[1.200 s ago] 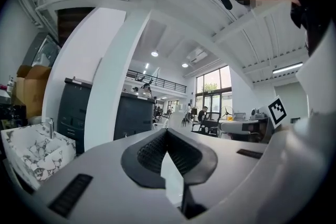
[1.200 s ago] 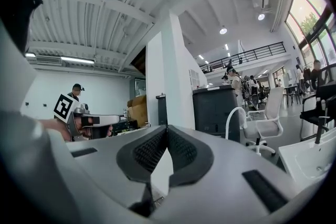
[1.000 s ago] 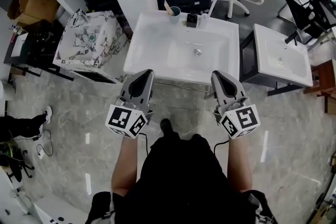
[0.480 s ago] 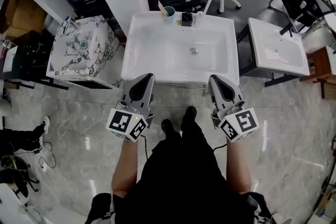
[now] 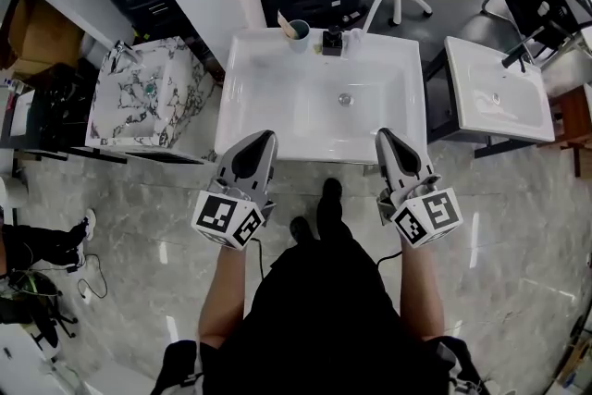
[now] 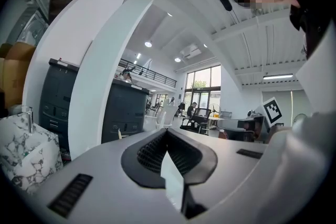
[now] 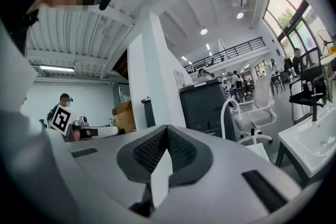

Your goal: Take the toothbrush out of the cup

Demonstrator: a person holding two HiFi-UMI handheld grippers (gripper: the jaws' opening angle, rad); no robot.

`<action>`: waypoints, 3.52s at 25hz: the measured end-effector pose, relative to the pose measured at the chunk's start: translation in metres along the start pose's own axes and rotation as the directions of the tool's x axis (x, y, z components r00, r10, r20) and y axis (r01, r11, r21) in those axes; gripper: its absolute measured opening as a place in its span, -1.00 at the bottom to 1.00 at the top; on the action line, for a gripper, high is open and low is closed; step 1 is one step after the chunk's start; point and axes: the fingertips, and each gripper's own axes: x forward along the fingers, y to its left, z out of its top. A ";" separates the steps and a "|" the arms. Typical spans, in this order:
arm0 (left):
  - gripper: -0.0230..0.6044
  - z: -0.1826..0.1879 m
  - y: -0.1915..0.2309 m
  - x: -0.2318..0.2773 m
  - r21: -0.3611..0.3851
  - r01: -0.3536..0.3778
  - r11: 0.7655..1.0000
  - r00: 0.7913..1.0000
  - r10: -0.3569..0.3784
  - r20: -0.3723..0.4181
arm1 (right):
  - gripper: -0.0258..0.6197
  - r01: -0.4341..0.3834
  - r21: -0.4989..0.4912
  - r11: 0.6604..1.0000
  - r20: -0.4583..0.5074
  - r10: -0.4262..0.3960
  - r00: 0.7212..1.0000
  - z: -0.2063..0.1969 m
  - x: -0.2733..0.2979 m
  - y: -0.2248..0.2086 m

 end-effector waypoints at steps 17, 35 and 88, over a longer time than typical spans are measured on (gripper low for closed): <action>-0.88 0.023 0.031 0.124 0.025 -0.111 0.993 0.994 0.111 0.000 | -0.83 -0.133 -0.099 0.986 -0.033 0.130 0.991 0.033 0.093 -0.082; -0.87 0.009 0.082 0.170 -0.007 -0.152 0.988 0.986 0.152 -0.068 | -0.83 -0.113 -0.045 0.993 -0.101 0.108 0.989 0.016 0.129 -0.113; -0.44 -0.121 0.239 0.320 -0.089 0.044 0.995 0.918 -0.075 -0.390 | -0.83 0.294 -0.027 0.955 -0.251 -0.291 0.923 -0.030 0.194 -0.108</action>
